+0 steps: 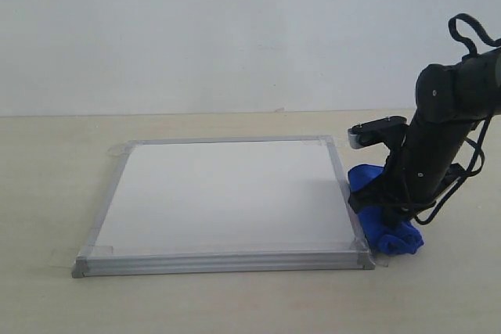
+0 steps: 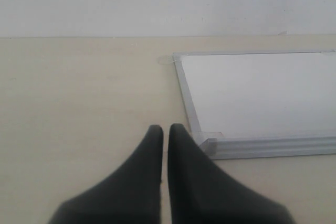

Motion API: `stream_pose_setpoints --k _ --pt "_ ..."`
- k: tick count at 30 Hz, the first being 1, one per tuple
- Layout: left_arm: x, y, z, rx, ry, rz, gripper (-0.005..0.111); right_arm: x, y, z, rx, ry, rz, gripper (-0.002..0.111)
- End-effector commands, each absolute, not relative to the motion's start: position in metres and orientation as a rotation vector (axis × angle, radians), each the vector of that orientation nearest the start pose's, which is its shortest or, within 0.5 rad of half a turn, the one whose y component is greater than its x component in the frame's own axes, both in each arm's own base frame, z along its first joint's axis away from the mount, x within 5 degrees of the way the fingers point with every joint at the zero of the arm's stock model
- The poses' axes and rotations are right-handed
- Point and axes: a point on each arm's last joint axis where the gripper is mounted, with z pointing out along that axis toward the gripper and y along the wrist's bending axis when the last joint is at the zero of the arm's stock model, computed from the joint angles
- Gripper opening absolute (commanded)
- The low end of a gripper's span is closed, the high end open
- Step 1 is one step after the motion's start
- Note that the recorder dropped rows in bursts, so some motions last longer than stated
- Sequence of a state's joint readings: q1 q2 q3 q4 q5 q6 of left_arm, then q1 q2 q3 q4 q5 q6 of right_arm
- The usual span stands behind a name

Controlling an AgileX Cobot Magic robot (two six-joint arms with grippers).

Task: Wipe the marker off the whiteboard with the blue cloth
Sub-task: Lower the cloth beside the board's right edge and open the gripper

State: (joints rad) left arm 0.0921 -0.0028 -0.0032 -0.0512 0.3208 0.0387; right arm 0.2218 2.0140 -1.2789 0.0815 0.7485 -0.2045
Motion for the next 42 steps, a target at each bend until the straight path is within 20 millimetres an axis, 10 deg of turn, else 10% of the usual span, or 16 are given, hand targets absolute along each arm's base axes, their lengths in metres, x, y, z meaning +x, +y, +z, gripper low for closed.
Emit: stream_pose_setpoints --k 1,11,16,22,24,28,37,42 --pt "0.054 0.003 0.185 -0.076 1.796 0.031 0.004 0.375 0.09 0.138 -0.544 2.915 0.107 0.0" --pt "0.054 0.003 0.185 -0.076 1.796 0.031 0.004 0.373 0.089 0.138 -0.539 2.943 0.112 0.001" --pt "0.054 0.003 0.185 -0.076 1.796 0.031 0.004 0.372 0.089 0.147 -0.5 2.926 0.113 0.053" --pt "0.054 0.003 0.185 -0.076 1.796 0.031 0.004 0.379 0.091 0.192 -0.474 2.893 0.128 0.055" --pt "0.054 0.003 0.185 -0.076 1.796 0.031 0.004 0.379 0.092 0.207 -0.438 2.904 0.137 0.051" --pt "0.054 0.003 0.185 -0.076 1.796 0.031 0.004 0.377 0.091 0.202 -0.43 2.969 0.133 0.0" --pt "0.054 0.003 0.185 -0.076 1.796 0.031 0.004 0.382 0.092 0.126 -0.43 3.113 0.116 0.0" --pt "0.054 0.003 0.185 -0.076 1.796 0.031 0.004 0.379 0.091 0.13 -0.433 3.124 0.117 0.0"
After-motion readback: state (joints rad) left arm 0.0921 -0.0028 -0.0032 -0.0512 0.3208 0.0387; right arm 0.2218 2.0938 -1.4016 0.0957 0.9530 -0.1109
